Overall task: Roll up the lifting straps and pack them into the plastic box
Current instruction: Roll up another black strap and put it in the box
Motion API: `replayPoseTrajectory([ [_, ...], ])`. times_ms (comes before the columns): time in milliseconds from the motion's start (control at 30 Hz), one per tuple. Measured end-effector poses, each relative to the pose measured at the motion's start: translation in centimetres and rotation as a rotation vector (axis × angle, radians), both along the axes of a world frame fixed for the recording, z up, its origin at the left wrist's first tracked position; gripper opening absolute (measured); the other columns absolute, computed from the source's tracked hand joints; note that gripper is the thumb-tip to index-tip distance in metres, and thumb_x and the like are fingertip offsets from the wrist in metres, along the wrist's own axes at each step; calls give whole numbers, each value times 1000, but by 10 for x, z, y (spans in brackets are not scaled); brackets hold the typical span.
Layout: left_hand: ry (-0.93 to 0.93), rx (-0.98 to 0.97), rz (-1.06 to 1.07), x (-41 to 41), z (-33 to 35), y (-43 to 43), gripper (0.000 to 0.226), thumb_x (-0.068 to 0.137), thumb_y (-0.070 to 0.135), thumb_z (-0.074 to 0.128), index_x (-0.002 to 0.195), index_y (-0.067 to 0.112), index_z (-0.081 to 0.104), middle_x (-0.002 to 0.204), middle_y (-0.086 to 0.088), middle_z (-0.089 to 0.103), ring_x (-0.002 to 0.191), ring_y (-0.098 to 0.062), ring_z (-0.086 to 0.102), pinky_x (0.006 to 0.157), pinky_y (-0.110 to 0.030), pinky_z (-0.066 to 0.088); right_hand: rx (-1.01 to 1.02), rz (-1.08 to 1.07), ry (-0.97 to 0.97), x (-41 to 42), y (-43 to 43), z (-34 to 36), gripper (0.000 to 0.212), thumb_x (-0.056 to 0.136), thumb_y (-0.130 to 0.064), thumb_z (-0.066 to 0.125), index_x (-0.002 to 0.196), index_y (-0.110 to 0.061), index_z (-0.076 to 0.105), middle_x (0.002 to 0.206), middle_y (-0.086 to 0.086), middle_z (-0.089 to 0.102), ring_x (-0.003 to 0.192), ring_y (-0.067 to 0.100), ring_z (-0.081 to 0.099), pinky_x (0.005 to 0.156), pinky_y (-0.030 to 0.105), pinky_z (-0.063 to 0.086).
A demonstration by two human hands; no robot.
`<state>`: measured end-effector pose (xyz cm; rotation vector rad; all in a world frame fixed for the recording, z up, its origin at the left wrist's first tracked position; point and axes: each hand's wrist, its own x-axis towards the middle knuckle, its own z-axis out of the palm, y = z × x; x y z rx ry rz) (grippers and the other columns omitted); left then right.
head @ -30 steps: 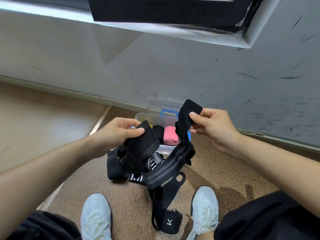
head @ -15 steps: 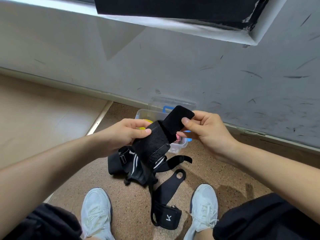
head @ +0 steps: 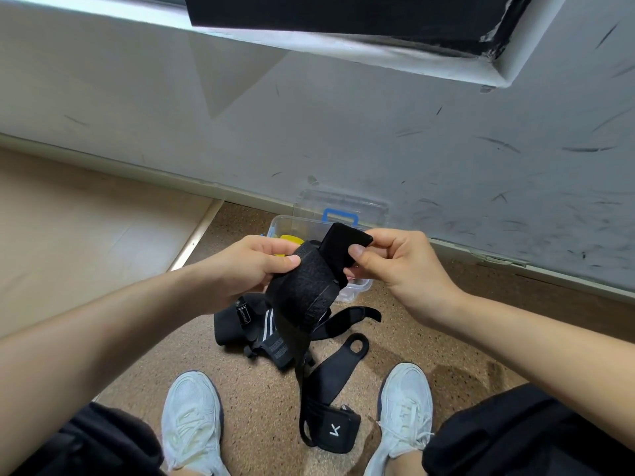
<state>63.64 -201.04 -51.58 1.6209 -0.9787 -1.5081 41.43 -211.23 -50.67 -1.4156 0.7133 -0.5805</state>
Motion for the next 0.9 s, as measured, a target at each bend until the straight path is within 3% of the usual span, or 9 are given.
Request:
replayPoseTrajectory([
  [67, 5, 14, 11, -1, 0, -1, 26, 106, 15, 52, 119, 14, 74, 100, 0, 76, 77, -7, 63, 67, -18, 47, -18, 6, 5, 1, 1, -1, 19, 96, 3, 61, 102, -9, 75, 91, 8, 79, 84, 14, 73, 79, 25, 60],
  [167, 48, 31, 28, -2, -1, -3, 27, 106, 13, 50, 117, 11, 74, 82, 2, 63, 59, -4, 48, 59, -13, 42, -132, 62, 55, 0, 4, -4, 21, 96, 1, 64, 103, -13, 77, 97, 10, 79, 91, 14, 74, 86, 26, 59],
  [333, 175, 43, 53, -2, -2, -4, 29, 107, 12, 48, 123, 6, 72, 90, -8, 54, 73, -17, 43, 74, -22, 46, -444, 116, 187, -2, 10, -8, 23, 92, -2, 71, 111, -14, 79, 105, -5, 79, 95, -5, 71, 88, 15, 53],
  [500, 191, 37, 73, -5, 1, -3, 29, 107, 12, 48, 124, 1, 69, 123, -24, 69, 105, -32, 58, 100, -39, 50, -813, 139, 212, -2, 9, -19, 28, 87, -5, 77, 113, -13, 78, 113, -1, 76, 113, -2, 65, 100, 14, 49],
  [567, 194, 25, 87, -8, 4, -2, 27, 105, 16, 54, 119, 0, 70, 118, -24, 72, 100, -24, 68, 93, -32, 56, -931, 189, 229, -2, 7, -21, 29, 88, -9, 76, 117, -14, 77, 118, 1, 75, 116, 3, 65, 102, 15, 48],
  [633, 175, 3, 85, -11, 6, -1, 20, 100, 16, 62, 112, 5, 73, 104, -13, 77, 86, -15, 72, 77, -22, 56, -1014, 232, 279, -2, 4, -20, 30, 91, -14, 72, 121, -17, 75, 126, 1, 72, 119, 10, 65, 106, 21, 47],
  [733, 172, -14, 106, -12, 3, 1, 27, 92, 3, 70, 119, 5, 72, 108, -16, 77, 96, -25, 75, 76, -26, 58, -1018, 317, 354, -1, 1, -17, 36, 92, -10, 66, 126, -20, 72, 136, 2, 66, 126, 13, 60, 109, 23, 43],
  [800, 183, -38, 147, -13, 2, 2, 35, 88, -7, 69, 122, 4, 70, 109, -20, 77, 99, -31, 76, 76, -29, 61, -901, 353, 378, -2, 1, -14, 40, 93, -3, 64, 127, -21, 71, 139, -2, 63, 131, 6, 56, 110, 19, 41],
  [900, 176, -87, 229, -20, 1, 2, 38, 87, -12, 69, 121, 3, 70, 105, -17, 78, 94, -29, 77, 73, -30, 62, -544, 146, 352, -1, -1, -9, 26, 91, -1, 66, 106, -17, 81, 114, -5, 76, 110, 2, 67, 98, 22, 52],
])
